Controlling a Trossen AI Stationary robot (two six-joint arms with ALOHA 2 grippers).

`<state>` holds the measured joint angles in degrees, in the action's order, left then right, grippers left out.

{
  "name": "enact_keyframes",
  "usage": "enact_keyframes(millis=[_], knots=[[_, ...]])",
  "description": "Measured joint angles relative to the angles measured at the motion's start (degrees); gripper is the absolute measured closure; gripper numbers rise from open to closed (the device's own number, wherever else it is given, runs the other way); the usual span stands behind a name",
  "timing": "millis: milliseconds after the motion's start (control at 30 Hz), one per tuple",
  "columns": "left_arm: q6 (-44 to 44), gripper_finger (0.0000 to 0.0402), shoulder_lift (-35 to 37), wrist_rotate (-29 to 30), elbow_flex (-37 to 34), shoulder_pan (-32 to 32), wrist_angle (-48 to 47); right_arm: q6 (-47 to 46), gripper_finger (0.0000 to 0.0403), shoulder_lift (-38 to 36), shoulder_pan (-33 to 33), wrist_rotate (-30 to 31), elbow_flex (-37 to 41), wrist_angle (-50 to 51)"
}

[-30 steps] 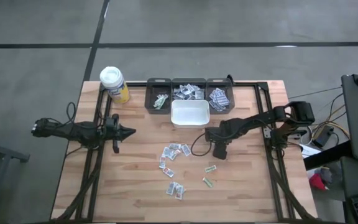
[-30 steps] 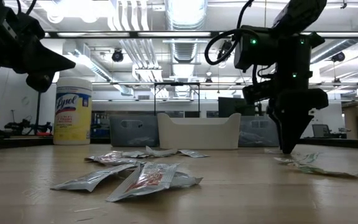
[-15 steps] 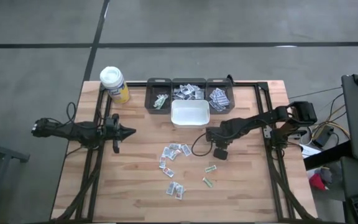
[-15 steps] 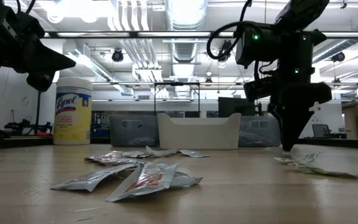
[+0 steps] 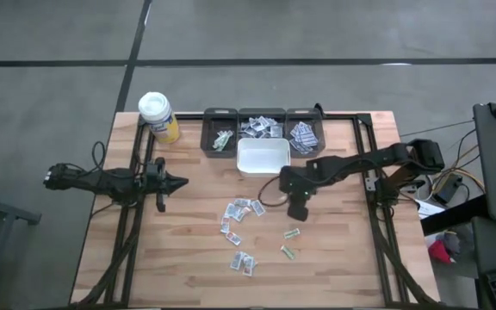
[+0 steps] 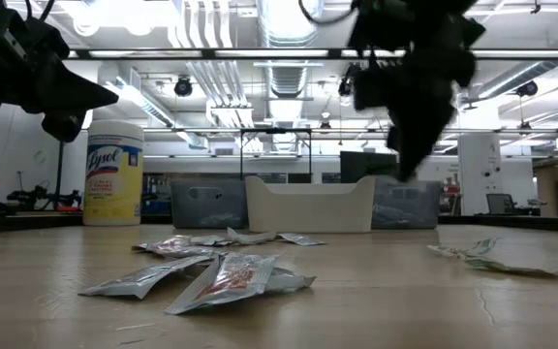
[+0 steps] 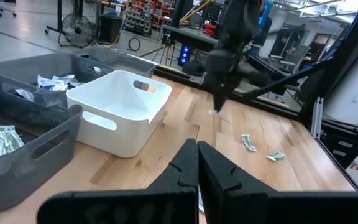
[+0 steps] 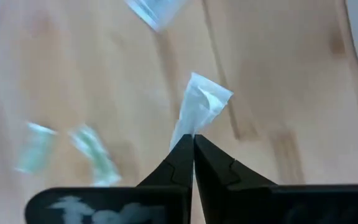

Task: Pick & Place First Aid Supplies
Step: Put the top green bandage pack into the left black bin

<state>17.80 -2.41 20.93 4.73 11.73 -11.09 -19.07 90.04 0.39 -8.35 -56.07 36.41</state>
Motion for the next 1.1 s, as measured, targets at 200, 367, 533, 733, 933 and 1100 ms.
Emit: enact_keyframes(millis=[200, 367, 533, 733, 933, 1100], knots=[[0.0, 0.0401, 0.0, 0.0, 0.0, 0.0, 0.0, 2.0, 0.0394, 0.0, -0.7, -4.2, -7.6, -7.8], [-0.1, 0.0401, 0.0, 0.0, 0.0, 0.0, 0.0, 2.7, 0.0394, 0.0, -3.5, -3.6, -12.8, -20.4], [-0.1, 0.0401, 0.0, 0.0, 0.0, 0.0, 0.0, 2.6, 0.0394, 0.0, -6.6, 5.8, -14.3, -34.7], [-0.1, 0.0401, 0.0, 0.5, 0.0, 0.0, 0.0, 4.1, 0.0394, 1.0, -10.3, 21.9, -17.9, -35.5], [-0.1, 0.0401, -0.1, 5.2, 0.0, 0.0, 0.4, 10.2, 0.0394, 6.7, -13.0, 26.9, -25.9, -28.0], [0.1, 0.0401, -0.3, 8.7, -0.2, 0.0, 1.9, 17.1, 0.0394, 13.4, -14.8, 27.4, -32.0, -26.6]])
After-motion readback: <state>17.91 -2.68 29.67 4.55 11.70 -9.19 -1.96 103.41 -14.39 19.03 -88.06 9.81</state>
